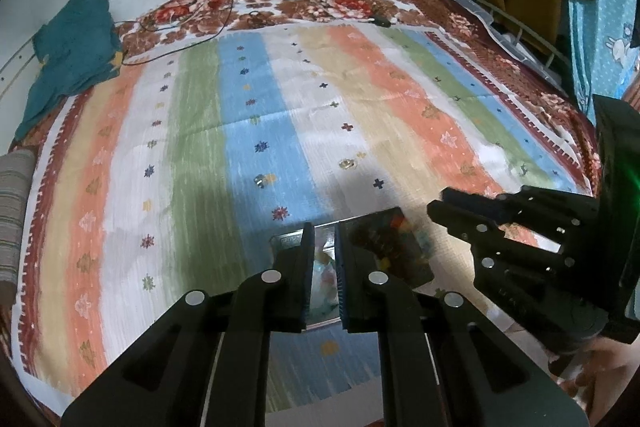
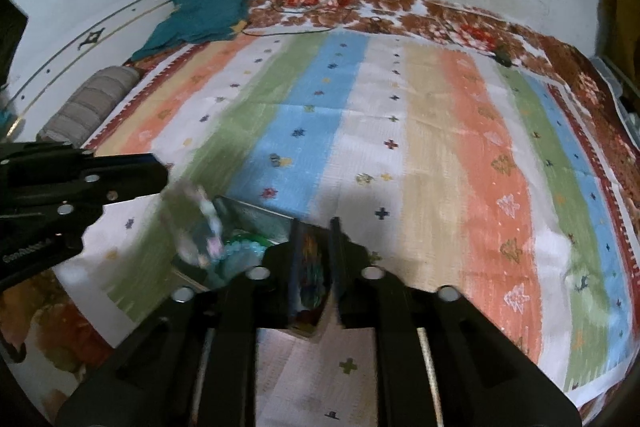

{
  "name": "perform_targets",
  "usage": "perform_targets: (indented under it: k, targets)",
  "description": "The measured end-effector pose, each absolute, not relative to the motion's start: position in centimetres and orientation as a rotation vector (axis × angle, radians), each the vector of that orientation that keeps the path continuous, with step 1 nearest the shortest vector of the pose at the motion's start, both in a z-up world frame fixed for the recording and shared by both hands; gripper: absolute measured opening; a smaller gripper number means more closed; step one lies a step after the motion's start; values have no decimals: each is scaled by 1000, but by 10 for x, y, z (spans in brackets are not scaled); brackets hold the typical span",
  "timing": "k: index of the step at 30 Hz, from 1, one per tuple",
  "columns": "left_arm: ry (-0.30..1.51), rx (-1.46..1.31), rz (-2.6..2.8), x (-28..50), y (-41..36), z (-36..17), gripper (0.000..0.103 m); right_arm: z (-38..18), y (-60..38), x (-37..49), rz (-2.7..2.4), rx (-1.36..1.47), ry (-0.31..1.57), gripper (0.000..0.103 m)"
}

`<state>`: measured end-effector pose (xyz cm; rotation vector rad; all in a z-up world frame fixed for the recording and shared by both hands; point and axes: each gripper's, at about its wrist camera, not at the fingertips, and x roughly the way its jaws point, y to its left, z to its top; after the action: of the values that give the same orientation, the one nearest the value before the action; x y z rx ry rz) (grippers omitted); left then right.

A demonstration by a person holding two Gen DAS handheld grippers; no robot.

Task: Organize jewelry
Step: 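Open both tools to drop the bracelets into the silver tin, then move left tool to small silver charm while right tool moves to gold ring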

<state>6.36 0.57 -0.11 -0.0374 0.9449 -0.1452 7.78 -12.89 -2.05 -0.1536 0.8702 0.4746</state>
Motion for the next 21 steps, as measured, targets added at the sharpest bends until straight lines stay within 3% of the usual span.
perform_targets:
  k: [8, 21]
  targets:
    - [964, -54, -93, 71, 18, -6, 35, -29, -142, 93, 424, -129, 900, 41]
    - [1020, -88, -21, 100, 35, -23, 53, -37, -137, 113, 440, -130, 941, 54]
